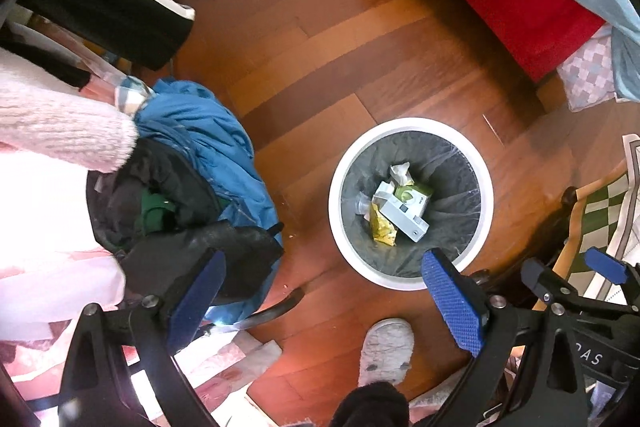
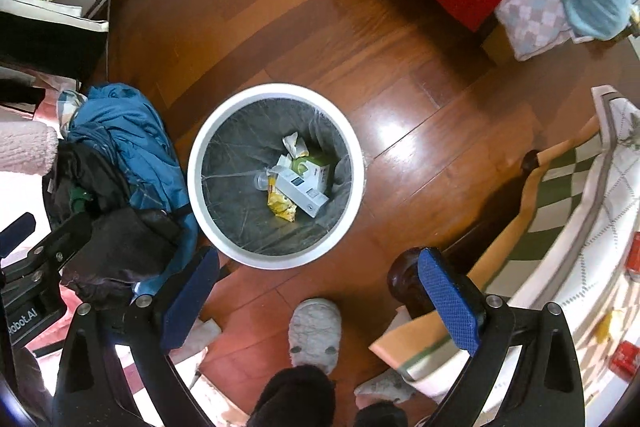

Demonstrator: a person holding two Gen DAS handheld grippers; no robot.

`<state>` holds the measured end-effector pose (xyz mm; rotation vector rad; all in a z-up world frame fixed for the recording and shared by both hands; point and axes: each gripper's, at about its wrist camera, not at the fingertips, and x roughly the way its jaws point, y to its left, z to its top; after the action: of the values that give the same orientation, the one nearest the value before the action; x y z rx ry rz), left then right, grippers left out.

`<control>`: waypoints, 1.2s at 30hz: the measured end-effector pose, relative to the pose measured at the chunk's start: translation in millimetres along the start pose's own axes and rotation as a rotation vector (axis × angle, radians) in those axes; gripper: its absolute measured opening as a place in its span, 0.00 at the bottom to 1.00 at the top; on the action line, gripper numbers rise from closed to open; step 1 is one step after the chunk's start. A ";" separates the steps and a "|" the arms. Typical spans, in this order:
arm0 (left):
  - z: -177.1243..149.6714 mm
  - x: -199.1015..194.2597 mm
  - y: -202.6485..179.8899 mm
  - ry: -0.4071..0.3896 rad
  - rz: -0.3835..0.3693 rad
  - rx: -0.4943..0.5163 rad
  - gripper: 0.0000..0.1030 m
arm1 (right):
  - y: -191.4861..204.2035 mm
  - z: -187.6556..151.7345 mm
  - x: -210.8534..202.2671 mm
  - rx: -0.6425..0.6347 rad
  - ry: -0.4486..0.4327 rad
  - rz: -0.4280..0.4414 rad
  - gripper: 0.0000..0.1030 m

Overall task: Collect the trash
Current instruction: 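Open both tools to drop the wrapper and white-blue box into the bin, then move both tools back toward the table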

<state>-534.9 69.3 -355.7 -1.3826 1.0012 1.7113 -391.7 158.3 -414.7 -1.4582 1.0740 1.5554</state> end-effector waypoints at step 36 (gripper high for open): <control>-122.0 -188.5 -263.0 -0.132 -0.140 0.401 0.97 | -343.7 -272.9 -221.3 0.796 -0.189 0.004 0.98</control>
<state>-216.2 68.2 -221.2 -1.0407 1.0752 1.3872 47.1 42.4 -226.1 -0.7479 1.3595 1.0383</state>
